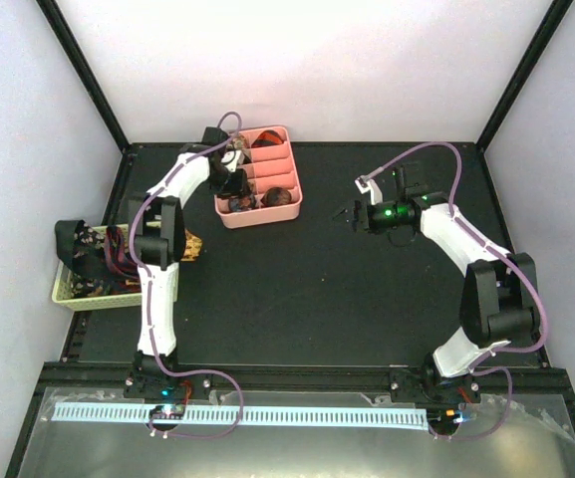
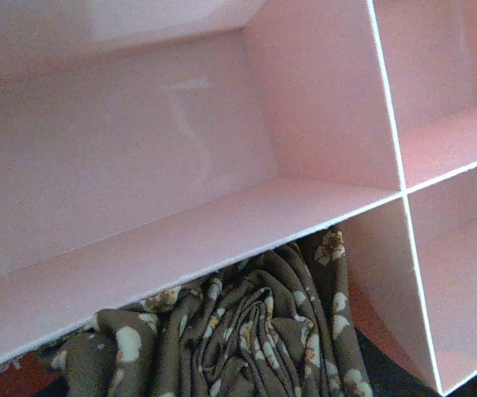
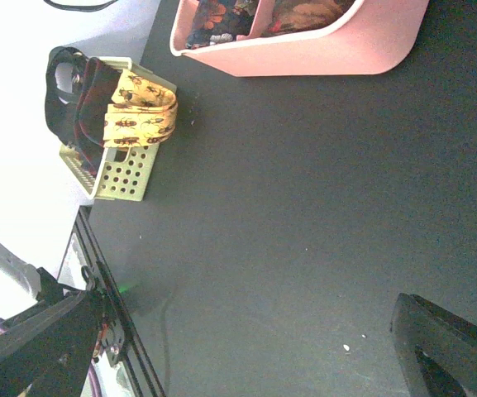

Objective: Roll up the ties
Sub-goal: Move the storage box to the center of the board, then place the tie at the center of the board.

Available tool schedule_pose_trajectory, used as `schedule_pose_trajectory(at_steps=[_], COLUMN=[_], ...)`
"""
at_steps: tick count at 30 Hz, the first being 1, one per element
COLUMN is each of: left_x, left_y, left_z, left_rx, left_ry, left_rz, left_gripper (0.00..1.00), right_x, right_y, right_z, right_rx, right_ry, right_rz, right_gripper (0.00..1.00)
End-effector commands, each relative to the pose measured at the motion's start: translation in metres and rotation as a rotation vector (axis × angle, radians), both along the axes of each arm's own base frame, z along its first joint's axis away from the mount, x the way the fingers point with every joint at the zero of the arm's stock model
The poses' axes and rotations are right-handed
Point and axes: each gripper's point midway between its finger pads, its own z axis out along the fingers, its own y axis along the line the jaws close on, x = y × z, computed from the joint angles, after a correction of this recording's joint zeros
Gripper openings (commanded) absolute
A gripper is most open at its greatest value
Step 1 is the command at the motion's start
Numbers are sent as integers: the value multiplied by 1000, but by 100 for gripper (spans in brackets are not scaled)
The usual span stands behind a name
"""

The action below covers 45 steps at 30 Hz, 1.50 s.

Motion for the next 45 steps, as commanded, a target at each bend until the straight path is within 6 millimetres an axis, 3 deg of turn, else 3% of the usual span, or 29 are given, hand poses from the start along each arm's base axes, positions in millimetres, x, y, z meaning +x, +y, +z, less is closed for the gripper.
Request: schedule_pose_trajectory(at_steps=[1, 6, 9, 17, 18, 19, 20, 24, 27, 33, 39, 45], left_x=[-89, -125, -133, -113, -112, -109, -107, -104, -98, -91, -98, -97], left_y=[21, 30, 36, 26, 26, 27, 27, 29, 26, 19, 23, 25], left_z=[-49, -31, -22, -25, -29, -31, -33, -39, -31, 3, 16, 31], left_rx=[118, 145, 154, 179, 193, 205, 216, 235, 223, 179, 183, 190], left_ry=[329, 355, 345, 323, 328, 323, 320, 322, 296, 224, 203, 166], left_rz=[-15, -5, 52, 129, 128, 129, 125, 112, 102, 90, 101, 102], left_gripper=[2, 1, 2, 6, 10, 26, 32, 41, 53, 63, 68, 86], right_x=[8, 8, 8, 8, 8, 7, 7, 5, 6, 10, 11, 10], right_y=[-2, -1, -1, 0, 0, 0, -1, -2, -2, -1, 0, 0], right_z=[5, 6, 4, 0, 0, 1, 1, 0, 1, 0, 0, 0], right_rx=[-15, -6, -5, 0, -1, -2, -3, -8, -7, -5, -6, -7], right_ry=[-37, -32, -27, -6, -9, -9, -11, -11, -14, -9, -7, -11], right_rz=[-7, -8, -8, -7, -8, -8, -9, -12, -15, -16, -12, -9], right_gripper=[100, 100, 100, 100, 100, 100, 100, 100, 100, 100, 100, 100])
